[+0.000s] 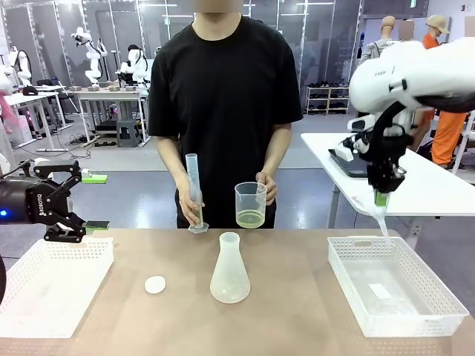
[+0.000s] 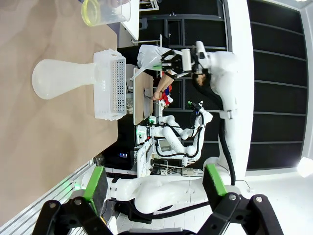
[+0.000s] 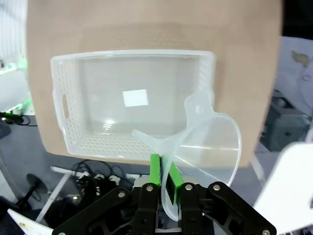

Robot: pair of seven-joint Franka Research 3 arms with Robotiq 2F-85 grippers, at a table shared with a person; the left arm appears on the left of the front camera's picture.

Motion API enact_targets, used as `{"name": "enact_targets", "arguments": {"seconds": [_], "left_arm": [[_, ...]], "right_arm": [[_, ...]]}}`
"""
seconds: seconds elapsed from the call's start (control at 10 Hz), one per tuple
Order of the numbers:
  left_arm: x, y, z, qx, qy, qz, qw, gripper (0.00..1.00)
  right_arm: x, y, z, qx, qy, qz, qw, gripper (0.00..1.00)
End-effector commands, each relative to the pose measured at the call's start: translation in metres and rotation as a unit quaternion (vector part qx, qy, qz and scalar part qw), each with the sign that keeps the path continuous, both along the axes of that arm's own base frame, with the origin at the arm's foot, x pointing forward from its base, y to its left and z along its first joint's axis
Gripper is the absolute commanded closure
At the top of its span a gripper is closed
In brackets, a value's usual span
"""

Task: Prepare the solutions needed for the experiment.
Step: Pick up the Plastic Funnel and insert it into the Big flask.

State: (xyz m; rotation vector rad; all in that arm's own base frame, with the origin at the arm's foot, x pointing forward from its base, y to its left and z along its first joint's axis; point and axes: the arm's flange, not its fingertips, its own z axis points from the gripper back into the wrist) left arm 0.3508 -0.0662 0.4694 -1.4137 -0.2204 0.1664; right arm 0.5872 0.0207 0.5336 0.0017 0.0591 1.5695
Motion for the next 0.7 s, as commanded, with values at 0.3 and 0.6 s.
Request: {"name": "enact_targets", "arguments": {"seconds": [0.3,0.6], "left_arm": [[0.0,-0.002,0.003,-0.01,0.002,0.0,1.0,0.0],[0.0,-0.002,0.003,-0.01,0.002,0.0,1.0,0.0]], "right_arm": [[-0.045,0.019,0.02,-0.02,-0.113,-0.037,0.993,1.0],[-0.04,0.02,0.04,-0.007,-0.11,-0.02,0.994,1.0]]}}
